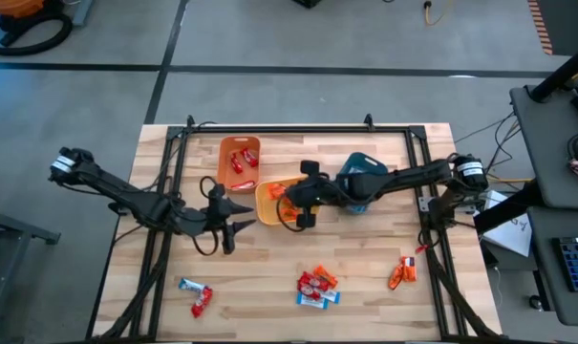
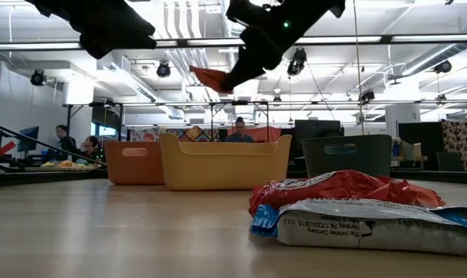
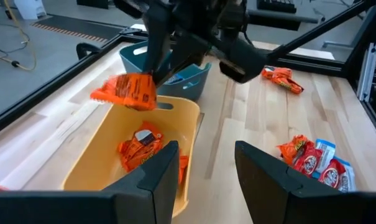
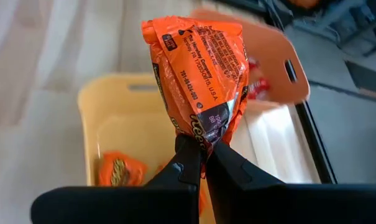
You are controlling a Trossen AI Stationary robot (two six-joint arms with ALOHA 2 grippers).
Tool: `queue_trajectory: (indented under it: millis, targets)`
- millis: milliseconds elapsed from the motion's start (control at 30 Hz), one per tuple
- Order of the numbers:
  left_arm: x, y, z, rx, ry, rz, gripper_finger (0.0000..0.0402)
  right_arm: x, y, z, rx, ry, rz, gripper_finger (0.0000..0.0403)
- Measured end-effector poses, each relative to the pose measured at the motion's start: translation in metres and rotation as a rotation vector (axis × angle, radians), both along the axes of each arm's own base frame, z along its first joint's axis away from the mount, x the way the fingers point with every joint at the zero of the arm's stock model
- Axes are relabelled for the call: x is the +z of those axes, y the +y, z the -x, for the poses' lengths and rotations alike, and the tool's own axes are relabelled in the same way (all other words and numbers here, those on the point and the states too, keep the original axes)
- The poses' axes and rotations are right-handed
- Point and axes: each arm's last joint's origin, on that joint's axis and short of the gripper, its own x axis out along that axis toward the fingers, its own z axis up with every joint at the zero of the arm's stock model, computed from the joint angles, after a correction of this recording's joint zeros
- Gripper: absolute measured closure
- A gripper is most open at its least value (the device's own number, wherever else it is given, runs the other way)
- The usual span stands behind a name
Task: Sort candy
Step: Put the orange chocolate into the yellow bin
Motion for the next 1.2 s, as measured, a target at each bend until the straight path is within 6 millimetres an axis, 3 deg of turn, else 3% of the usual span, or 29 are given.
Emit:
queue_trajectory:
  millis: [433,833,1033,1200]
  targets:
    - [0.003,0.001,0.003,0.000,-0.010,0.007,0.0261,-0.012,-0.006,0.001,0.018,-0.039,-0.031,0.0394]
    - [0.032,0.001,0.002,-0.007,-0.006,-0.013,0.0261,-0.043,-0.008,0.005,0.008,-0.121,-0.101,0.0394]
    - [0.036,0.001,0.002,-0.012,0.008,-0.030,0.0261,-0.069,-0.007,-0.003,0.004,0.007,-0.105,0.0394]
    - [0.033,0.002,0.004,-0.006,0.035,-0.023,0.0261,-0.067,-0.007,-0.006,-0.010,0.059,-0.116,0.0394]
